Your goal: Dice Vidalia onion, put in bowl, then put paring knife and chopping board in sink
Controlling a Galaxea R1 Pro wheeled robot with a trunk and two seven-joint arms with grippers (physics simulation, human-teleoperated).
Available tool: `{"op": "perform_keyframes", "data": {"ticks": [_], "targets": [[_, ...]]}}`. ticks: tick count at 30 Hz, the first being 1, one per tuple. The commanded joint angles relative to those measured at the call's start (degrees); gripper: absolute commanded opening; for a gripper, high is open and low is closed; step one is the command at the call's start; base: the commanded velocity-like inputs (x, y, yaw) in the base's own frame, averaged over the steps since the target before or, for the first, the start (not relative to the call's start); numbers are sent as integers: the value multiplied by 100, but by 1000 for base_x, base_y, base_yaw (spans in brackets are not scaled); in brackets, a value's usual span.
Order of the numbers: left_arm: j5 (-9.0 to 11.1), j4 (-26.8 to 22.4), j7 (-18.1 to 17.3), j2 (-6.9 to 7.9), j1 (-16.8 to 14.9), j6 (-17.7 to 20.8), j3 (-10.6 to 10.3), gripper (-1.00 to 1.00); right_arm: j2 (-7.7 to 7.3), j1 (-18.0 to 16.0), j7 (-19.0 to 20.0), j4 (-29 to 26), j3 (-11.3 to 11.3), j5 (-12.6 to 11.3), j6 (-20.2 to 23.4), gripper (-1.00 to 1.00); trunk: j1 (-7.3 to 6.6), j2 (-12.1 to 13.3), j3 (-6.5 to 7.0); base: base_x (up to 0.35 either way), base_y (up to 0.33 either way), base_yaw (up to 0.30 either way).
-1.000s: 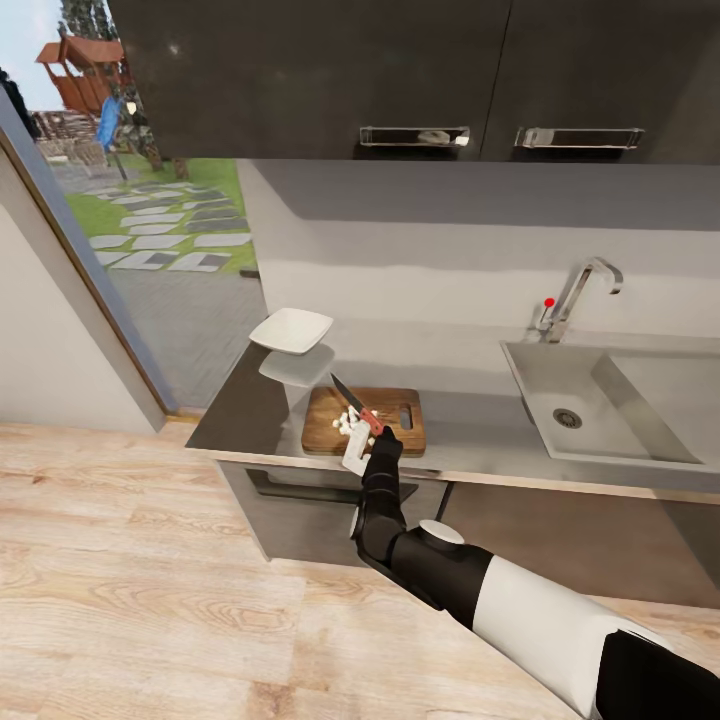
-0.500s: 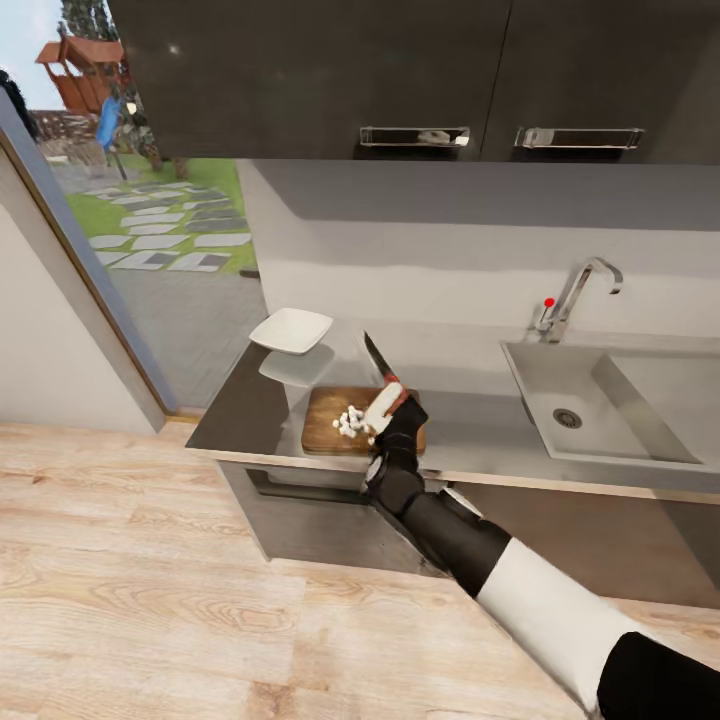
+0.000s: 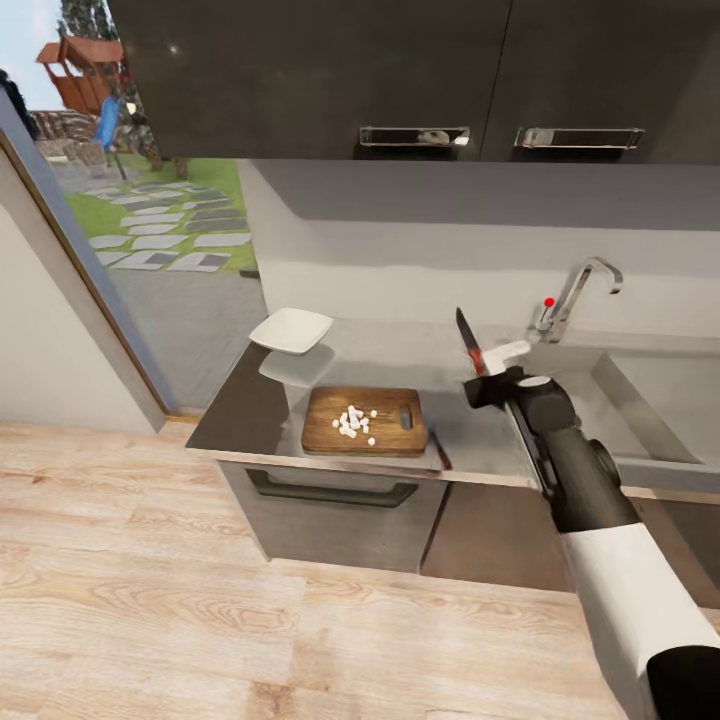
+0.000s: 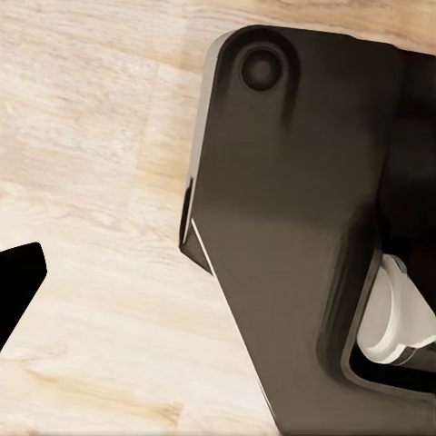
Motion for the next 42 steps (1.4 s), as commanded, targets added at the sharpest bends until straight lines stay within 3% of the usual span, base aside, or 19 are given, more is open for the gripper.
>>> {"op": "perform_keyframes", "data": {"ticks": [1, 3, 5, 8, 13, 16, 19, 22, 27, 42], "targets": [[53, -5, -26, 2, 2, -4, -8, 100, -124, -5, 232, -11, -38, 38, 29, -100, 3, -9, -8, 0, 0, 0], [53, -2, -25, 2, 2, -4, -8, 100, -290, -5, 424, -11, -135, 44, 28, -100, 3, -9, -8, 0, 0, 0], [53, 0, -25, 0, 2, -7, -8, 100, -530, -5, 571, 26, -400, 37, 23, -100, 3, -9, -8, 0, 0, 0], [48, -3, -25, -3, 2, -11, -8, 100, -674, 0, 624, 129, -765, 33, 12, -100, 3, -9, -8, 5, -5, 0], [45, -13, -25, -7, 2, -12, -8, 100, -875, 1, 664, 666, -1825, 39, -49, -100, 3, -9, -8, 126, -133, 0], [44, -9, -25, -7, 2, -13, -8, 100, -925, 2, 666, 1080, -2105, 50, -355, -100, 3, -9, -8, 204, -214, 0], [44, -10, -25, -7, 2, -13, -8, 100, -951, -1, 660, 1582, -2184, 59, -878, -100, 3, -9, -8, 215, -226, 0], [44, -8, -25, -7, 2, -13, -8, 100, -1015, 1, 656, 1778, -2224, 65, -1126, -100, 3, -9, -8, 218, -230, 0], [46, -8, -25, -7, 2, -13, -8, 100, -1081, 1, 655, 1892, -2275, 52, -1189, -100, 3, -9, -8, 219, -231, 0], [44, -7, -25, -7, 2, -13, -8, 100, -1034, -4, 668, 2924, -2263, 18, -1240, -100, 3, -9, -113, 101, -105, 0]]}}
